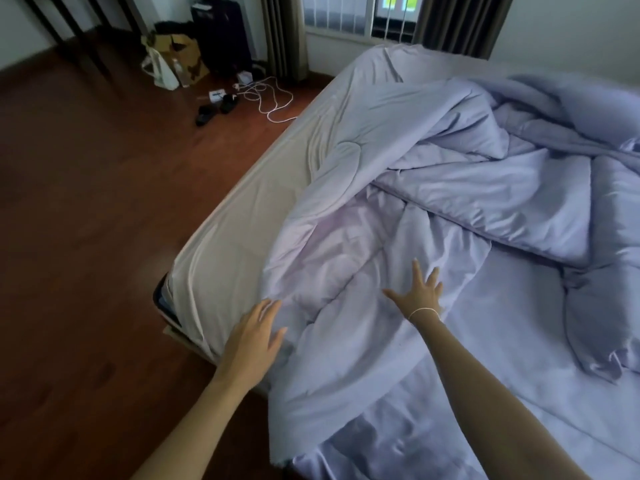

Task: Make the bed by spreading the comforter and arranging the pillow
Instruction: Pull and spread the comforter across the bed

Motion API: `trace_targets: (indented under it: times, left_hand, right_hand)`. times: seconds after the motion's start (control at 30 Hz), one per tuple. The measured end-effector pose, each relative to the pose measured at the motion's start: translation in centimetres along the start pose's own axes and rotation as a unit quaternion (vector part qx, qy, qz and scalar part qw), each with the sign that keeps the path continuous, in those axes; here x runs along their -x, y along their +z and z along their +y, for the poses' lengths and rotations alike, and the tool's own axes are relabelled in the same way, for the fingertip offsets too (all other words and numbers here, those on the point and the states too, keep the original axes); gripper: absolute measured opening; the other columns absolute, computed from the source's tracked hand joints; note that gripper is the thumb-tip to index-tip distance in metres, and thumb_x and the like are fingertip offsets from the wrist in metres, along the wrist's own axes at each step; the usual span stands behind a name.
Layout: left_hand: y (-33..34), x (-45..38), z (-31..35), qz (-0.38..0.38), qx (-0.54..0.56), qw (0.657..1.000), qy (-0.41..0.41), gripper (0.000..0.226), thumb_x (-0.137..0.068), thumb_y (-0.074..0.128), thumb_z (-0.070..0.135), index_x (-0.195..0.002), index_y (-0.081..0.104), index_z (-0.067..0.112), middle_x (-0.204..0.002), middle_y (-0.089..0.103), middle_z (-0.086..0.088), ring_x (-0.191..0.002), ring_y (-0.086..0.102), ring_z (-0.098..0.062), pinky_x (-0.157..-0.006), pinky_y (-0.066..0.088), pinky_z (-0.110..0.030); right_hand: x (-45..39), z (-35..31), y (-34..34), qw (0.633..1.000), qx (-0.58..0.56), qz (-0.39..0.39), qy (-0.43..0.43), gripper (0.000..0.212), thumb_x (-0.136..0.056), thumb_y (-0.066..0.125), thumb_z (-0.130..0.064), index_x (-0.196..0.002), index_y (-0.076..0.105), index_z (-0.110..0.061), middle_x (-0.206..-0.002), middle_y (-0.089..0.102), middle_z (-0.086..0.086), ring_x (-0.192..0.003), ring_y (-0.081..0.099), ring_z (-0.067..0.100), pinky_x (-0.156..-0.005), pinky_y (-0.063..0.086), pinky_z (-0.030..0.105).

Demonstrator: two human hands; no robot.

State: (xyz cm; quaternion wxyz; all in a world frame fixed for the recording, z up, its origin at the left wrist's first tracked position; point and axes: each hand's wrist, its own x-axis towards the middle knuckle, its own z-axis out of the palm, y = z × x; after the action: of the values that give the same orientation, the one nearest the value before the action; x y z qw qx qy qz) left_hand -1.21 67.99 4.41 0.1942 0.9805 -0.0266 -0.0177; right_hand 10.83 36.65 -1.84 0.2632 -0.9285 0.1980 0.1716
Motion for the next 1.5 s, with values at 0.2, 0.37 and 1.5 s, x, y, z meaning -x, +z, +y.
trace_targets:
  times: [0.2,0.37,1.5]
  left_hand:
    - [-0.3,-4.1,-5.5,-0.042,-0.025,0.998,0.027,0.067,-0.085,0.028,0.054,-0.133,0.05,0.012,-0.133,0.053,-0.01,-0.117,0.055,-0.029,-0.093,0.049,-0.04]
    - [-0.6,-8.2,-8.2,-0.08,-0.037,0.991,0.098,0.061,-0.087,0.034,0.047,-0.131,0.051,0.009,-0.131,0.055,-0.013,-0.114,0.058,-0.031,-0.09,0.052,-0.041]
    - [10.8,-35.1,4.2,-0.243,-0.304,0.816,0.428,0.074,-0.088,0.059,0.019,-0.148,0.017,0.026,-0.159,-0.003,-0.006,-0.146,-0.004,-0.033,-0.115,0.012,-0.054]
  right_hand:
    - [-4.1,-1.3,3.3,0.997,0.047,-0.059,0.016,0.083,-0.087,0.055,-0.005,-0.149,0.008,-0.032,-0.156,0.002,0.013,-0.134,0.034,0.039,-0.106,0.035,0.053]
    - [-2.0,-3.9,4.0,0.994,0.101,-0.039,0.003,0.064,-0.088,0.033,0.006,-0.146,0.018,-0.018,-0.14,0.041,0.017,-0.119,0.052,0.036,-0.096,0.041,0.046]
    - [-4.0,-1.0,8.0,0.964,-0.094,0.116,0.221,0.111,-0.073,0.071,-0.055,-0.148,-0.008,-0.037,-0.159,-0.011,0.009,-0.146,-0.006,0.033,-0.115,0.009,0.055]
